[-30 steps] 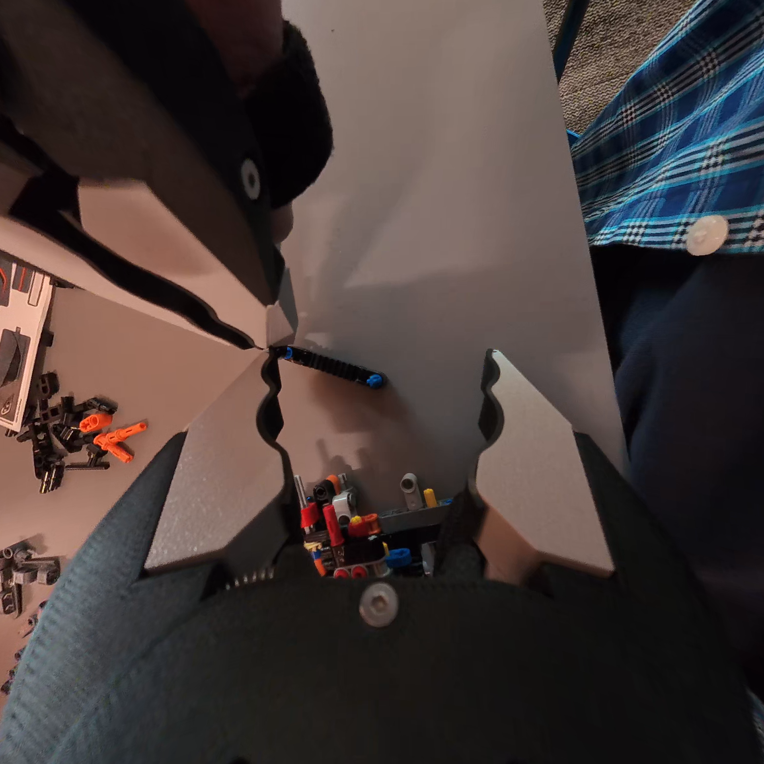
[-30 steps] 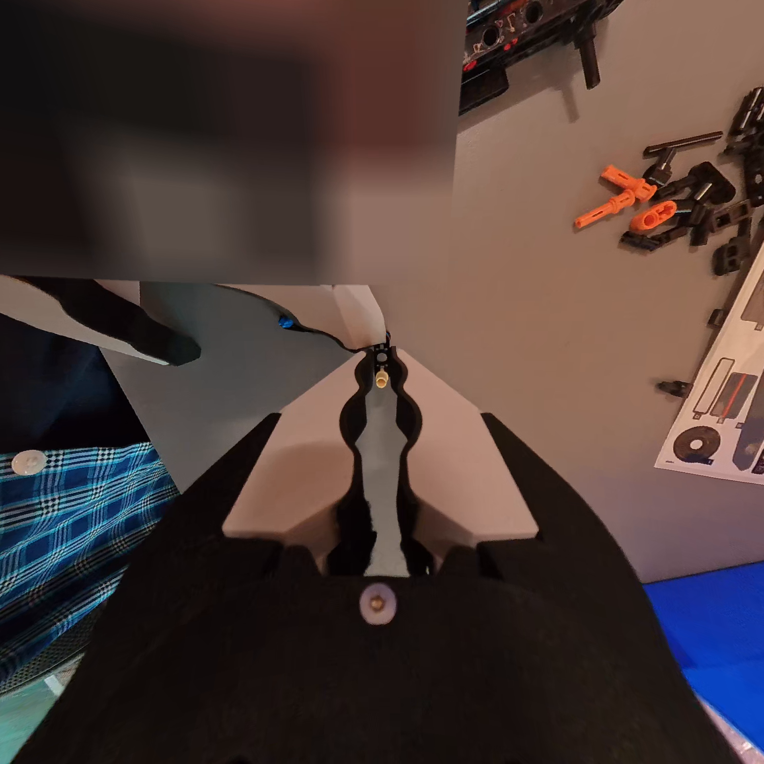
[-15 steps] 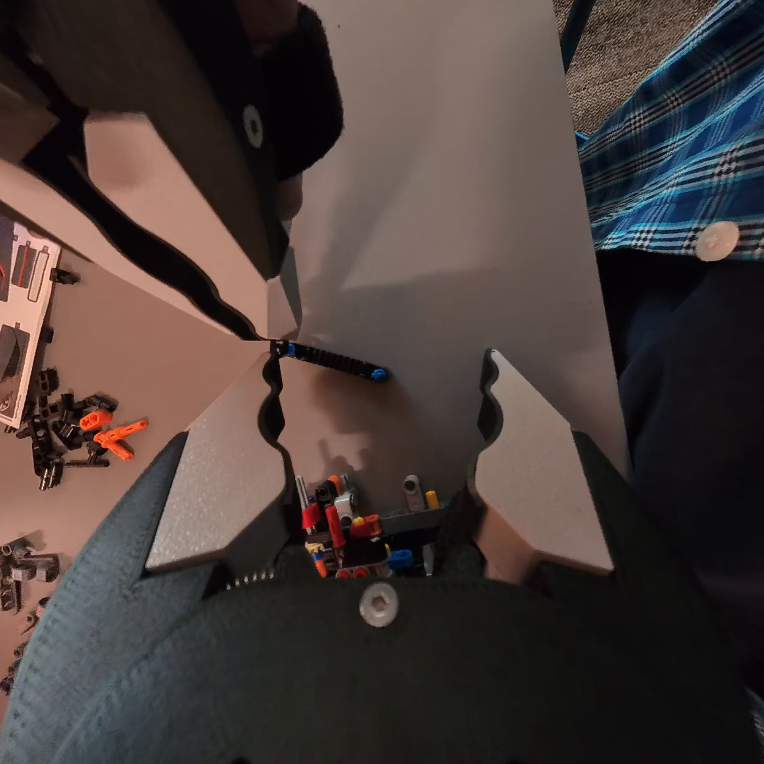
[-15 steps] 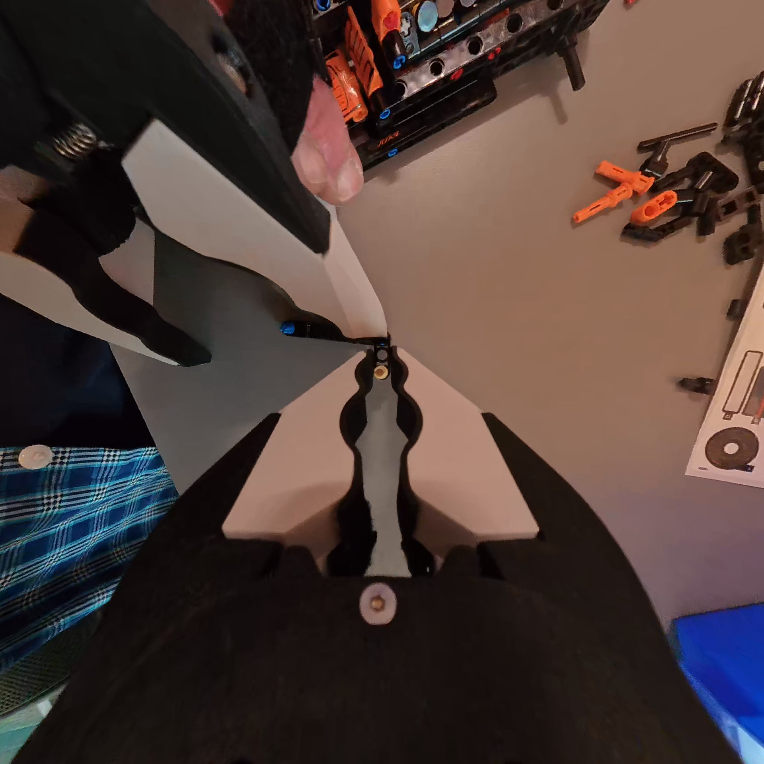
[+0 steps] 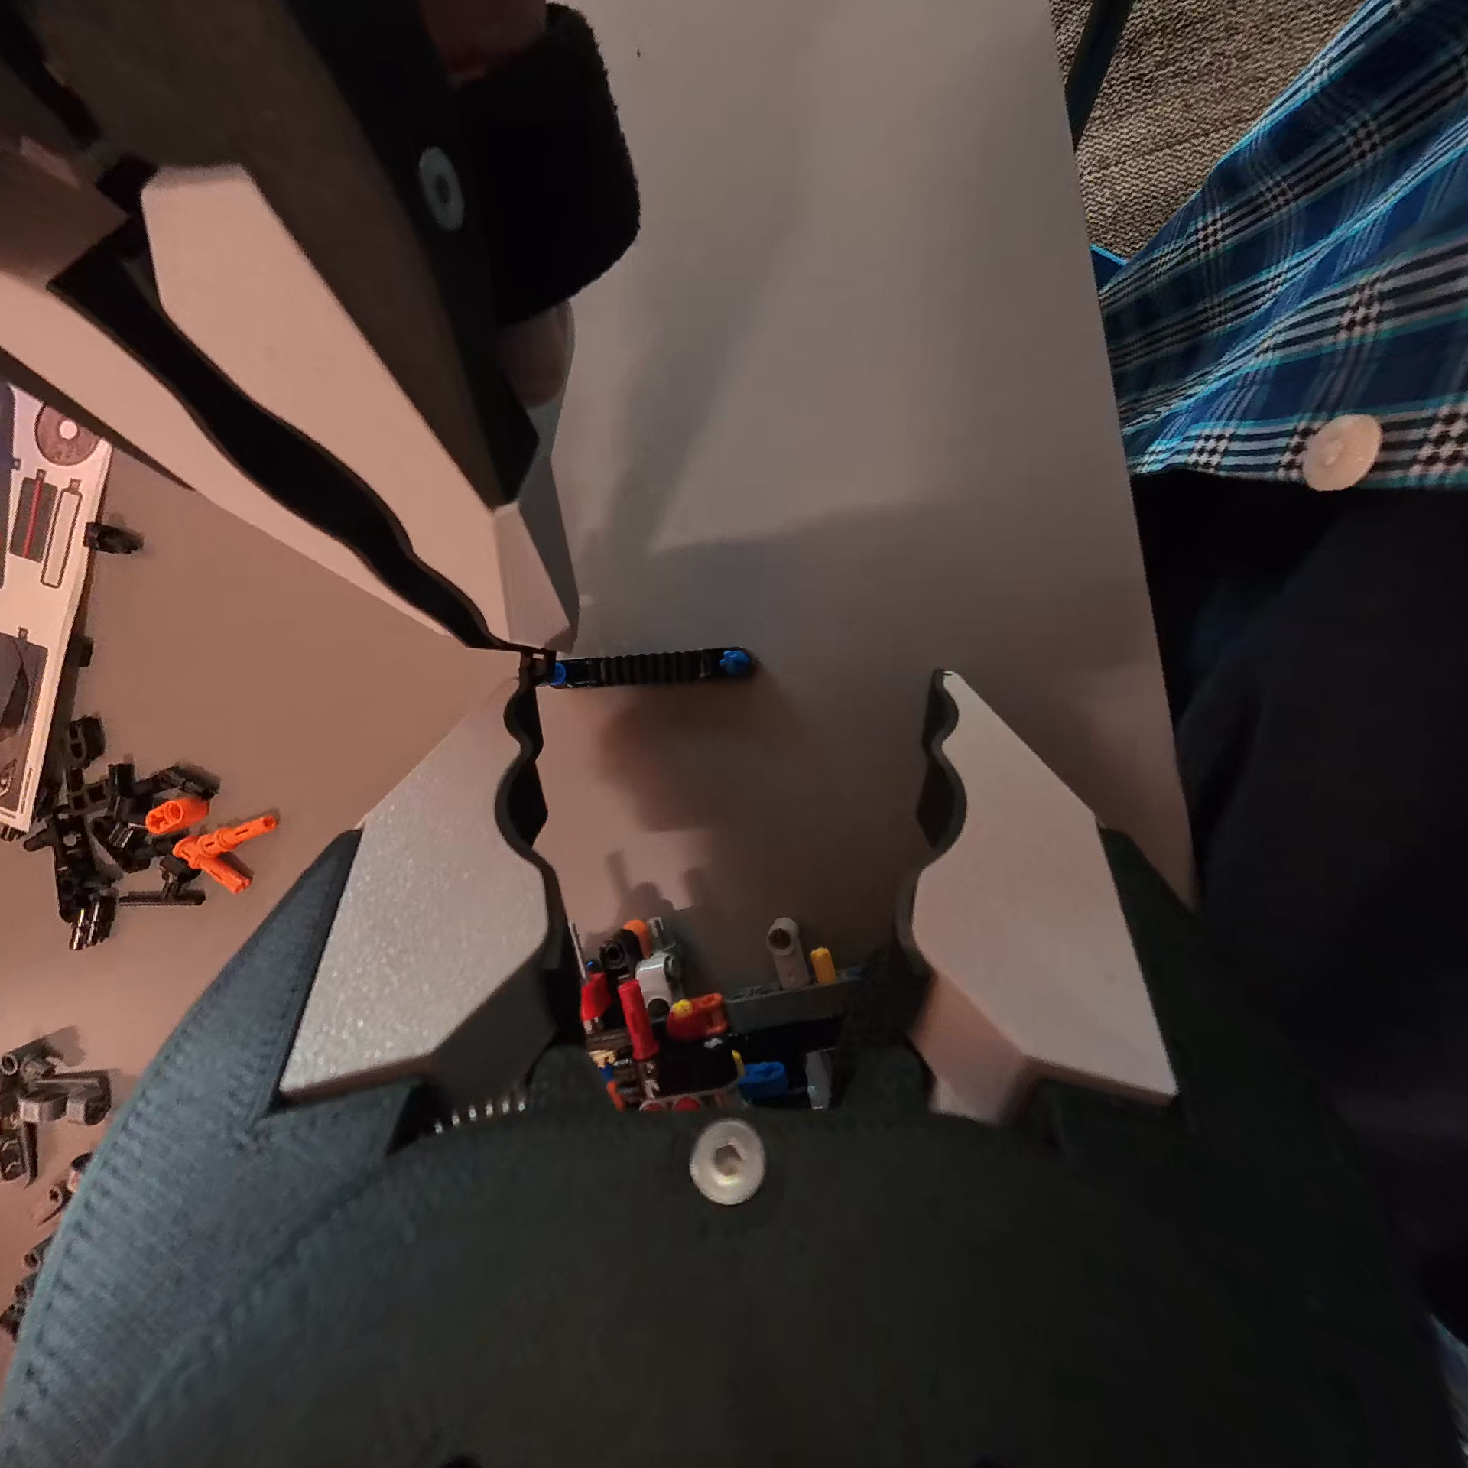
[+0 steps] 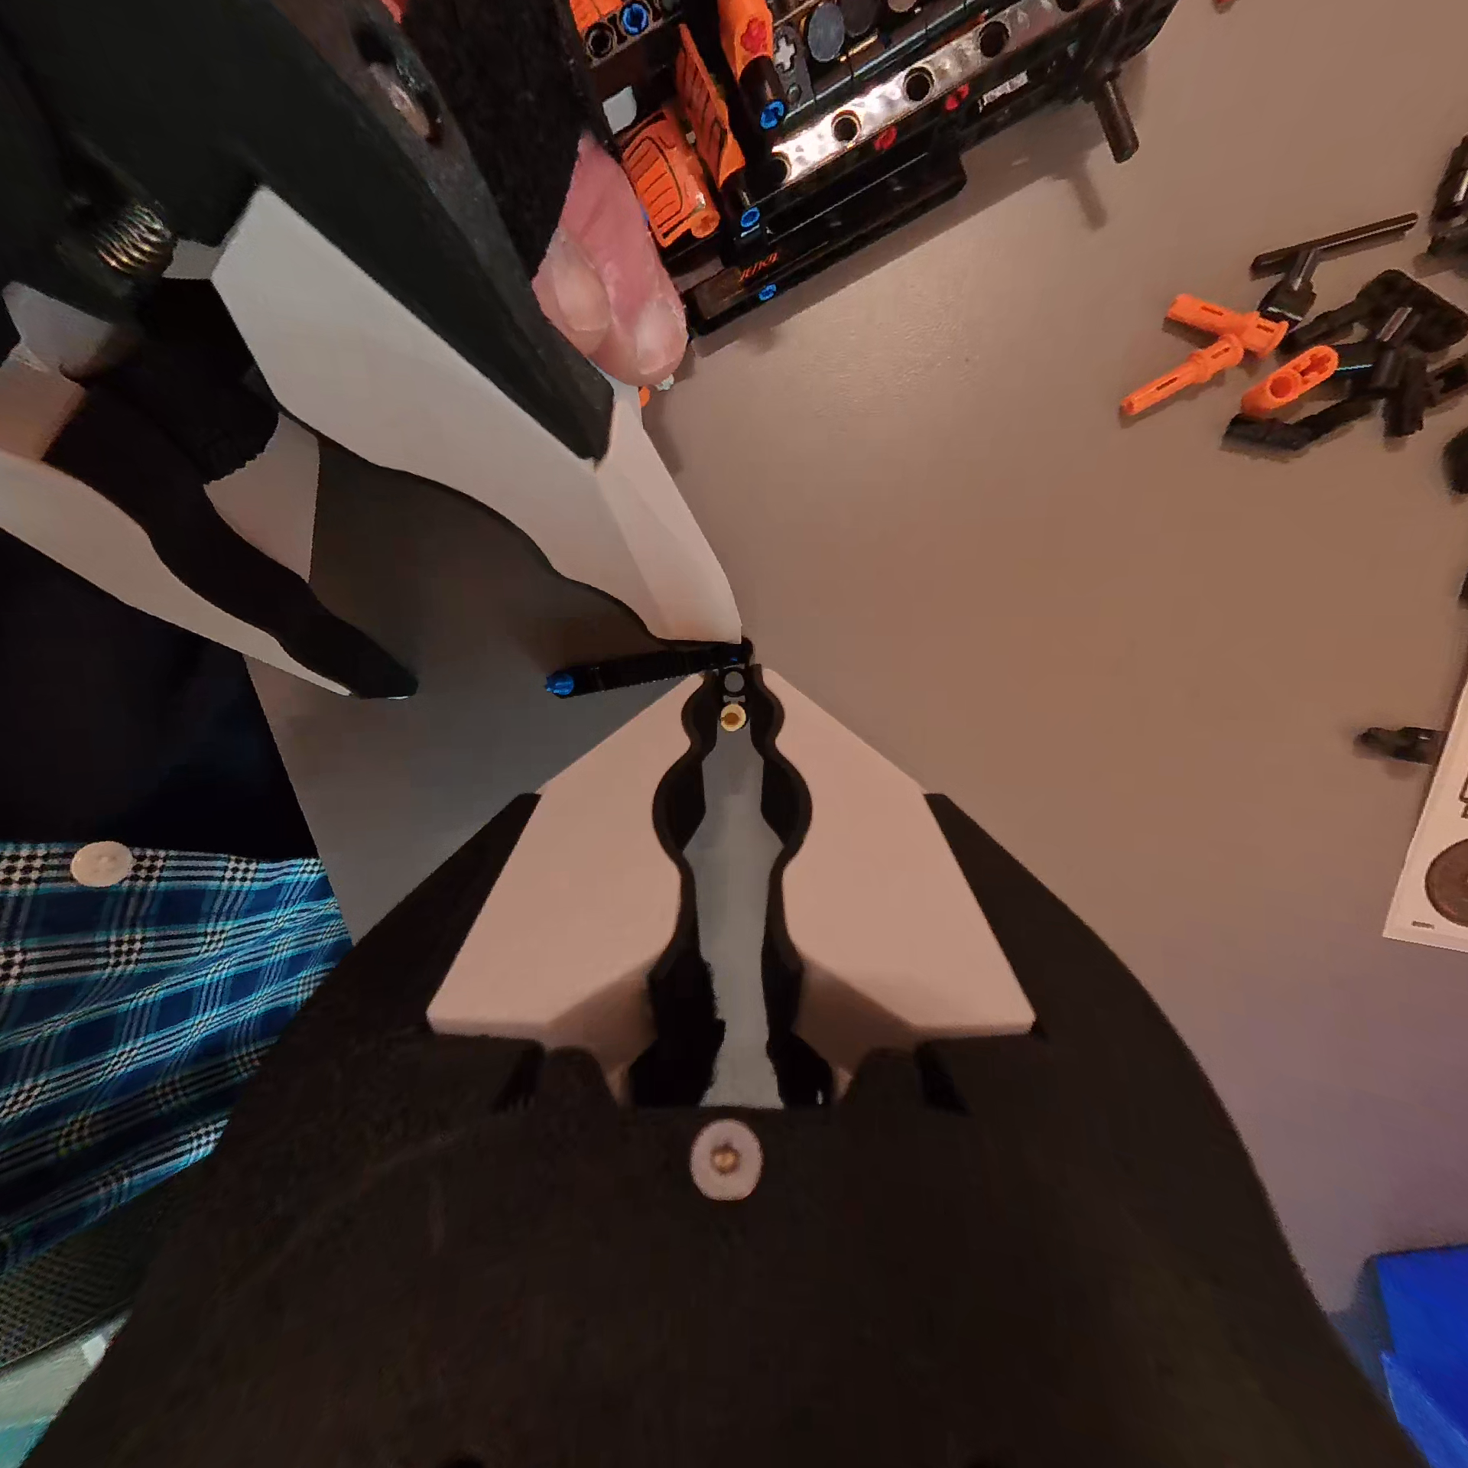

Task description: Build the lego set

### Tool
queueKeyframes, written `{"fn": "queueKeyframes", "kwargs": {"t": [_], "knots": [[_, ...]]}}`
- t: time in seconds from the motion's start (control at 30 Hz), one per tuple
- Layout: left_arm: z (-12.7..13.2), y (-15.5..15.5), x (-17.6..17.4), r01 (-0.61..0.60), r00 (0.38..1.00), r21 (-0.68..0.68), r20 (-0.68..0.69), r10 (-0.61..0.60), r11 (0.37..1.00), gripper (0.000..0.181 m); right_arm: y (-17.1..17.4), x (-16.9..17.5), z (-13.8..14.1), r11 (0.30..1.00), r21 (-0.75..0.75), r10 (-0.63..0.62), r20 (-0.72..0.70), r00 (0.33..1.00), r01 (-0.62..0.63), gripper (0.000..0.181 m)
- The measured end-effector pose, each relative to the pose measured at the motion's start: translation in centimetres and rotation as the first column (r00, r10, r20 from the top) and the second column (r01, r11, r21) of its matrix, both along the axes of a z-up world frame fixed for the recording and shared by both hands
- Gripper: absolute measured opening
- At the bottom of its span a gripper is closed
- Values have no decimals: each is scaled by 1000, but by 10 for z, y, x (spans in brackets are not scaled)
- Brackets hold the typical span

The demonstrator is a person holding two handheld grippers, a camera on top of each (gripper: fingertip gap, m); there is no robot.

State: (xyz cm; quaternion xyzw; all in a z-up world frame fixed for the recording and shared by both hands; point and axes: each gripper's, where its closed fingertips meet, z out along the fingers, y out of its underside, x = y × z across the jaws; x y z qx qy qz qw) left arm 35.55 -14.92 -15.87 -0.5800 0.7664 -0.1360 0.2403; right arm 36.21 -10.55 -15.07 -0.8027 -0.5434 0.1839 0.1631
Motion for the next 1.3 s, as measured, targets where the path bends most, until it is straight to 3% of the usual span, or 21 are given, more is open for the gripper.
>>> {"fn": "queueKeyframes", "kwargs": {"t": [0.03,0.33,0.47,0.6,1.0,1.13,1.3], "knots": [[0,0,0,-1,1000,1,-1,1,1000,96,0,0,0,1000,5,6,6,1000,-6,5],[3,1,-2,11,1000,41,-7,-11,999,89,-2,-2,0,1000,7,24,0,1000,-24,5],[10,-11,-3,55,998,1,6,-55,998,83,-2,-3,0,1000,4,23,-4,1000,-23,5],[1,-19,-4,85,996,-27,-23,-85,996,81,-2,-2,0,1000,2,23,0,1000,-23,5],[-4,-20,-6,49,998,-120,-33,-53,992,79,-7,-7,4,1000,-17,18,-21,1000,-19,5],[-4,-19,-6,48,998,-120,-31,-52,992,78,-5,-5,6,999,7,43,-2,999,-43,5],[-4,-19,-6,52,998,-119,-34,-56,992,78,-5,2,0,982,23,185,61,981,-187,5]]}}
